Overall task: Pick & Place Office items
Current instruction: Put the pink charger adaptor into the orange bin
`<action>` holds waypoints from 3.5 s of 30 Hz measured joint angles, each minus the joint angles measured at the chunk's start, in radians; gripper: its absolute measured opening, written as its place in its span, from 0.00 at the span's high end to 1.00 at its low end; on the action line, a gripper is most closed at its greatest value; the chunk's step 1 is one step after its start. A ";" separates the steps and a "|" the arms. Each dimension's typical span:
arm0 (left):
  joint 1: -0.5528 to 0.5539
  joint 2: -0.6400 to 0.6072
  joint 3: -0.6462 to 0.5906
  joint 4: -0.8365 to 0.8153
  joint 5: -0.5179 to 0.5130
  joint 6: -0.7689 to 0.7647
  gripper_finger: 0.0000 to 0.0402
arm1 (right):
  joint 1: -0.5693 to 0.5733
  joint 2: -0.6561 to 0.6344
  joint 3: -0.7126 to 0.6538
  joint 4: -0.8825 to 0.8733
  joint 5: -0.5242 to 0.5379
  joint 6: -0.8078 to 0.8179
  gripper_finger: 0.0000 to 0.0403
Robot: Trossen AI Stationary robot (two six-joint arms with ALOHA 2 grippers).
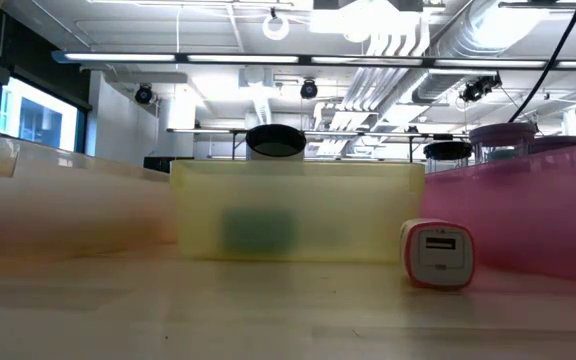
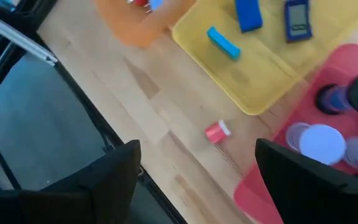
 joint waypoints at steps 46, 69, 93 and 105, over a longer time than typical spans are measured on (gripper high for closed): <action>-0.041 0.000 0.000 0.012 -0.077 -0.037 0.42 | -0.080 0.347 0.069 0.154 -0.306 0.068 0.24; -0.042 0.001 0.000 0.004 -0.101 -0.041 0.42 | -0.065 0.477 0.063 0.141 -0.279 0.275 0.24; -0.042 0.001 0.000 -0.011 -0.123 -0.038 0.42 | -0.055 0.509 0.062 0.059 -0.253 0.394 0.24; -0.044 0.001 0.000 -0.012 -0.129 -0.040 0.42 | -0.054 0.526 0.062 0.063 -0.215 0.409 0.24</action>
